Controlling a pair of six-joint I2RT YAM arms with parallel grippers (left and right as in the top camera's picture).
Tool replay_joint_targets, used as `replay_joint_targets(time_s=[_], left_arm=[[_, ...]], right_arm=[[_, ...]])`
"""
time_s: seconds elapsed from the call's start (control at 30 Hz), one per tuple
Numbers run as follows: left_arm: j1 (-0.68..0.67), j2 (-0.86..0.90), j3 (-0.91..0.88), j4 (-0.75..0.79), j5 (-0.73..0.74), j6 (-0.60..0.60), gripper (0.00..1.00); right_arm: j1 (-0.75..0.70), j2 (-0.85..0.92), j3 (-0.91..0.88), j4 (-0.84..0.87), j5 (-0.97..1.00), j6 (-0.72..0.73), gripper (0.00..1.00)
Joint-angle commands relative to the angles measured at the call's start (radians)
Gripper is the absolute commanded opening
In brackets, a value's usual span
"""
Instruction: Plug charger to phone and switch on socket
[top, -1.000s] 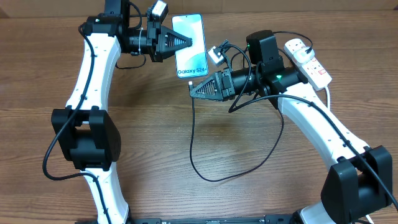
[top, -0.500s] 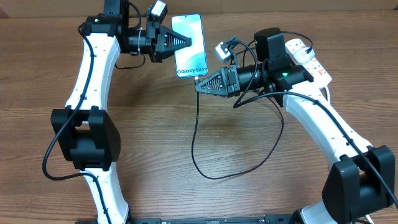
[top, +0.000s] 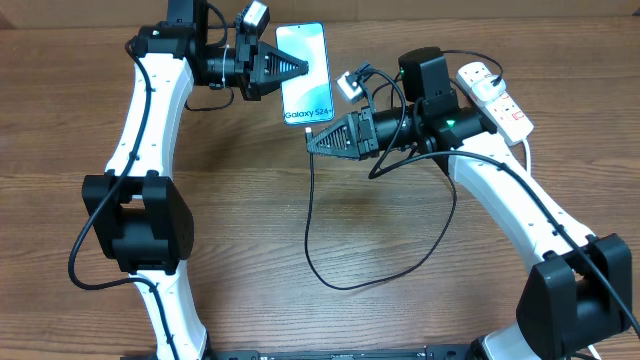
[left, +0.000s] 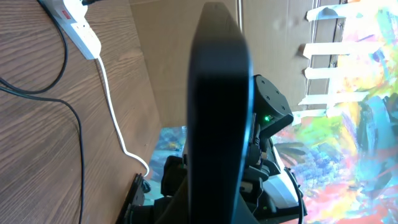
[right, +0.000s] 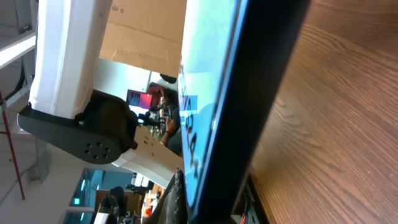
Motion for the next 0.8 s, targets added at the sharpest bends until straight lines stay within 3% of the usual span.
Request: replay_joint_targets(time_s=[0.0,0.77], left_arm=[[0.003,-0.021,0.015,0.000,0.048,-0.007,0.04],[0.003,-0.021,0.015,-0.001,0.048,-0.019,0.04]], right_arm=[[-0.010,0.003,-0.004,0.019,-0.002,0.005,0.04],[-0.010,0.003,-0.004,0.049,0.003,0.033,0.04]])
